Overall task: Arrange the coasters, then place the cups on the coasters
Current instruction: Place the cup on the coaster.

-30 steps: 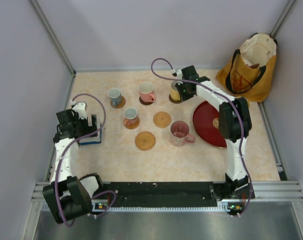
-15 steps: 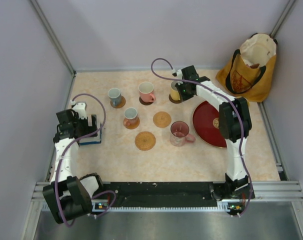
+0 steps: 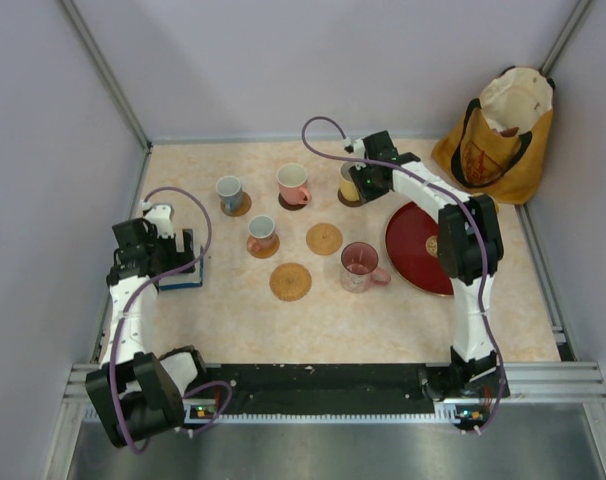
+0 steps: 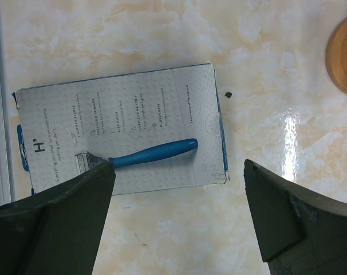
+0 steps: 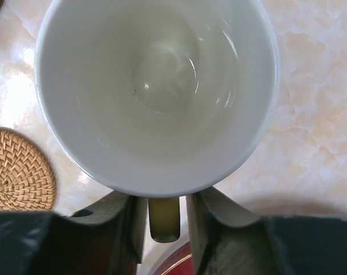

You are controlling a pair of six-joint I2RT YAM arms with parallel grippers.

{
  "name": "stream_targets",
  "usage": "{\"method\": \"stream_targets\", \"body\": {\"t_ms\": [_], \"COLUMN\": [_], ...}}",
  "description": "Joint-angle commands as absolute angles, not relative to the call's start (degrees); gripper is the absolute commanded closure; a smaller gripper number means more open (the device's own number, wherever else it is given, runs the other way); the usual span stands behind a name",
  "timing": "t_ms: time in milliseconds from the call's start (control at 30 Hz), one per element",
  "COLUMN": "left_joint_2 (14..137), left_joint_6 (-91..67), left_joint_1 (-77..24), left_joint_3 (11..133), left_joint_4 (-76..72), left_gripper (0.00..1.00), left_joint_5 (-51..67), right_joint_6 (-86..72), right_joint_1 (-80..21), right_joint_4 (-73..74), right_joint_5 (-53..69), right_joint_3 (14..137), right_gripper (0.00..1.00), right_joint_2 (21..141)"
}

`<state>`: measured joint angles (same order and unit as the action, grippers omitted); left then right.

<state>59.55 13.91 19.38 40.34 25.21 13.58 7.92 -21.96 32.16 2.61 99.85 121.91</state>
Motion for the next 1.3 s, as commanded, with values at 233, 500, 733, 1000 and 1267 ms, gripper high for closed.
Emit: {"method": "stream_targets", "body": {"t_ms": [233,500,733,1000,1267], "left_joint_2": [60.20,60.12,60.21,60.03,59.86], "left_joint_6": [14.33,14.33,14.06,13.97,13.89], "left_joint_1": [19.69,19.69,19.69,19.69,19.69], "left_joint_3": [41.13,41.22,41.05,40.87,40.78], "left_joint_4": [22.50,22.41,22.59,22.68,22.85], "left_gripper": [0.02,0.02,0.01,0.01,0.01], "left_joint_5": [13.54,13.71,13.10,12.74,13.09], "right_joint_6": [9.75,11.16,13.35,21.61,29.78], "right_joint_1": [-21.71,-21.71,-21.71,-21.71,-21.80], "right_joint_4": [31.02,32.43,33.31,35.77,41.65], "right_joint_5": [2.55,2.64,5.62,11.07,19.24], "right_joint_3": [102.30,102.40,100.03,89.75,77.36], "right_gripper": [0.38,0.14,0.10,0.10,0.10], "right_joint_2": [117.95,114.62,107.68,94.59,80.17]}}
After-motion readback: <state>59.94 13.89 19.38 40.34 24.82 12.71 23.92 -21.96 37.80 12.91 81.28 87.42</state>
